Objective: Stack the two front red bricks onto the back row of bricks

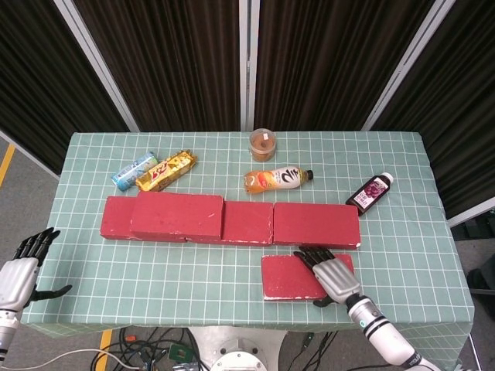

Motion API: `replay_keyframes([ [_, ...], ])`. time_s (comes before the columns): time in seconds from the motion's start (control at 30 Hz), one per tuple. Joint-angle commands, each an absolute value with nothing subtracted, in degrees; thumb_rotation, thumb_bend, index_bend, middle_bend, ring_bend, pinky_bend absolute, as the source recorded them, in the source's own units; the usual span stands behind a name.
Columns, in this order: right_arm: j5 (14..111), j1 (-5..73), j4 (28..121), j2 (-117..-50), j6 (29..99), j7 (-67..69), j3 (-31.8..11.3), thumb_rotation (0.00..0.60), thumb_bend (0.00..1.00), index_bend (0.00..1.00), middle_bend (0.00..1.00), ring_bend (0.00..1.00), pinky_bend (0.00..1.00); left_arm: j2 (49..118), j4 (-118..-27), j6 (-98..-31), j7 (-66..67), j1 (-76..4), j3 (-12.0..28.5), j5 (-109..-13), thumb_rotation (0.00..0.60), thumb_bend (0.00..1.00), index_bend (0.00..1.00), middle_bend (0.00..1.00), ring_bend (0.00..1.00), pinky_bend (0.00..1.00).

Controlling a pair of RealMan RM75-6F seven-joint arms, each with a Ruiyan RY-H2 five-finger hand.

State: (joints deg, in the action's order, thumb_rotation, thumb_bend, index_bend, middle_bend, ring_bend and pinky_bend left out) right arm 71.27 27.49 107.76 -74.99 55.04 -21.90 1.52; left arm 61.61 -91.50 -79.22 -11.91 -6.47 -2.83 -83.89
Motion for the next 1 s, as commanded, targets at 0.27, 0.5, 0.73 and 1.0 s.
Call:
replay_keyframes([
  [0.27,71.2,27.2,107.6,-75.9,56.2,-21.1,1.5,0.600,0.00,0.00,0.18,0.11,0.00,61.4,-91.6,-78.4,-12.1,-6.3,-2.7,-84.0,0.600,0.02,0.02,0.00,0.00,0.00],
  [0.5,74.0,26.5,108.8,-74.8,58.0,-19.3,1.9,0.600,0.03,0.00,0.21,0.17,0.00,60.9,-92.1,-78.7,-12.0,-6.0,-2.5,-84.4,0.600,0.02,0.02,0.00,0.00,0.00],
  [0.73,79.6,25.8,113.1,-70.7,61.4,-17.2,1.3,0.600,0.05,0.00,0.22,0.17,0.00,60.2,-92.5,-78.8,-12.4,-5.7,-2.5,-84.9,0.600,0.02,0.02,0.00,0.00,0.00],
  [1.0,72.5,31.8,116.7,-65.0,59.9,-20.3,-8.5,0.600,0.06,0.00,0.24,0.19,0.04,59.7,-92.6,-78.6,-12.8,-5.6,-2.2,-84.8,0.600,0.02,0.02,0.00,0.00,0.00],
])
